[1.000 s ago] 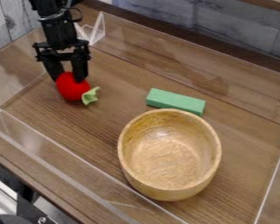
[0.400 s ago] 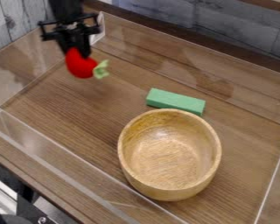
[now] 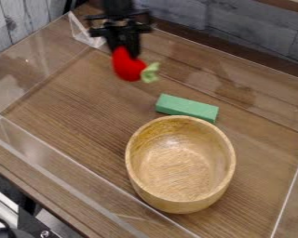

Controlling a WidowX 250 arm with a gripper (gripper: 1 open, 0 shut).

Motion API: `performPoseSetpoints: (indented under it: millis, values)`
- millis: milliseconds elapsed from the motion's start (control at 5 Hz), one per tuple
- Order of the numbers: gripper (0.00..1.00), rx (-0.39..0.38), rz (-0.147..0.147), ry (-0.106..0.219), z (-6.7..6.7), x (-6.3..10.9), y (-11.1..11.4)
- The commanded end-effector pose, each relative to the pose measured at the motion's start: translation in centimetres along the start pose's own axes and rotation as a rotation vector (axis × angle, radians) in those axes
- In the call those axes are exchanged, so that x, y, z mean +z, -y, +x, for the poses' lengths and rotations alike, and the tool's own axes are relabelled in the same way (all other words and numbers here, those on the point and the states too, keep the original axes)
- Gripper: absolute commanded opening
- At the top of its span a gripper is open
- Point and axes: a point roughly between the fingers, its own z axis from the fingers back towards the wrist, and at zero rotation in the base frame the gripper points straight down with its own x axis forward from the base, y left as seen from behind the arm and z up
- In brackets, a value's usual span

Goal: Move the red fruit to the right

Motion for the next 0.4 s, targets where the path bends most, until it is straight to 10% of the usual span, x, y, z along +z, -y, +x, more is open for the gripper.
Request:
performPoseSetpoints:
  millis: [0, 200]
  values:
    - [0.0, -0.137, 0.033, 0.08, 0.5, 2.7, 3.7]
    - [0.0, -0.084, 0.026, 0.092, 0.3, 1.6, 6.3]
